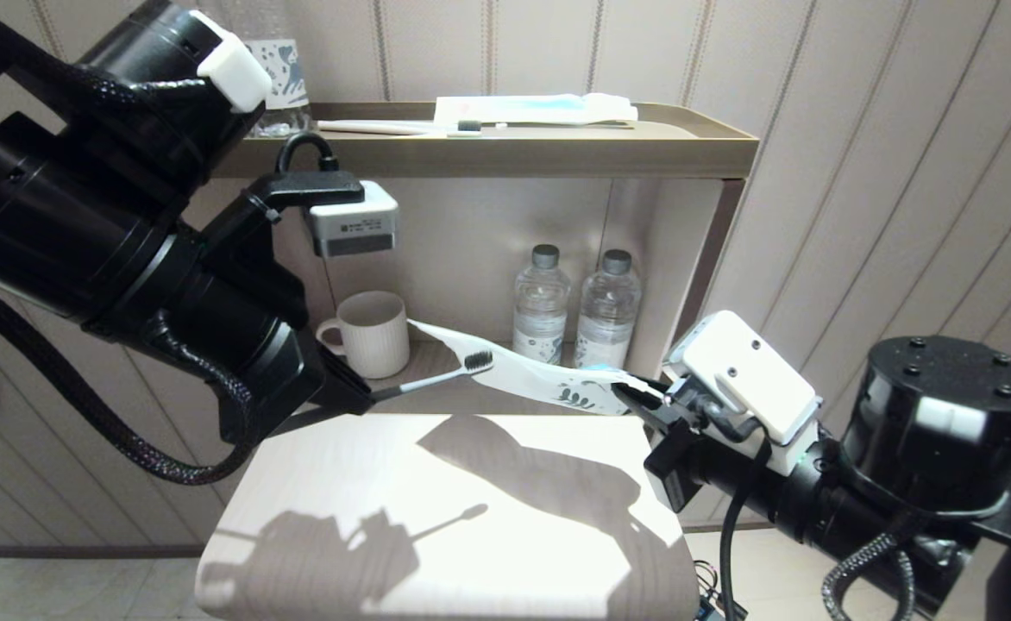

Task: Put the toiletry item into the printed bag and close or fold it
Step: Place the toothbrush in the storage bag

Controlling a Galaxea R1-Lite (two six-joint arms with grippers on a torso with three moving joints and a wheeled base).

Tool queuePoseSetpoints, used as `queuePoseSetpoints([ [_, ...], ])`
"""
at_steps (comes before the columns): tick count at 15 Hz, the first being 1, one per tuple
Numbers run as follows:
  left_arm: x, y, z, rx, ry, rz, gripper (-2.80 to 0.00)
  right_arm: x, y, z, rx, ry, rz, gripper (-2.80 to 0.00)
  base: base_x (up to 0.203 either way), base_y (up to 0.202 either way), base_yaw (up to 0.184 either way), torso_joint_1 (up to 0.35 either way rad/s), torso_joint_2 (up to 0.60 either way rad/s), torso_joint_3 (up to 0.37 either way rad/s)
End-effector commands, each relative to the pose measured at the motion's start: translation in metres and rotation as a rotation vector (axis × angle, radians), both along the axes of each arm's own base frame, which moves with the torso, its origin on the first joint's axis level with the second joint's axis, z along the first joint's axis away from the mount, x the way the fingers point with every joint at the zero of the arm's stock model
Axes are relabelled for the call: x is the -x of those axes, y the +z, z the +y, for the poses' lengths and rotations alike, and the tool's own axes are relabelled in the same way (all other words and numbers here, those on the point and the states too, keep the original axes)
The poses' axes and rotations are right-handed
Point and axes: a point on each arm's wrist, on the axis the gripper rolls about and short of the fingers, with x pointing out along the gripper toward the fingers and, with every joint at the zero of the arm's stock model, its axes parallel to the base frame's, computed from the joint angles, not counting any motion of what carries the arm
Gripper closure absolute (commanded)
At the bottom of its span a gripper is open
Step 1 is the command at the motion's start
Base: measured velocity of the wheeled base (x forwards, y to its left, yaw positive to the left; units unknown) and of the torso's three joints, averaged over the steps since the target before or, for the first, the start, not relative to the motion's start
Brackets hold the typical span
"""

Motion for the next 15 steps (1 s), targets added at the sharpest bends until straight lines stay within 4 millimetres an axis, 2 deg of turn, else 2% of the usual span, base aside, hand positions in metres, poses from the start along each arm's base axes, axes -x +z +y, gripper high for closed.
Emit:
queuePoseSetpoints([
  [1,-0.005,0.002,-0.004,0.008,-0.006,-0.013,0.0,0.0,-0.007,0.001,0.013,0.0,0.01,0.0,0.0,0.0,0.0,0.0,0.0,0.0],
  [5,-0.018,-0.006,-0.028,-0.014,-0.019,-0.016,0.0,0.002,-0.008,-0.001,0.012,0.003,0.009,0.0,0.0,0.0,0.0,0.0,0.0,0.0],
  [8,-0.019,-0.008,-0.024,-0.016,-0.003,-0.002,0.0,0.002,-0.007,-0.001,0.006,0.009,0.012,0.0,0.0,0.0,0.0,0.0,0.0,0.0],
  [12,-0.034,-0.021,0.031,0.008,0.18,0.039,0.0,0.004,-0.005,-0.003,-0.008,0.013,0.008,0.0,0.0,0.0,0.0,0.0,0.0,0.0],
  [15,-0.039,-0.024,0.07,0.08,0.304,0.002,0.0,0.005,-0.001,-0.003,-0.016,0.016,-0.001,0.0,0.0,0.0,0.0,0.0,0.0,0.0],
])
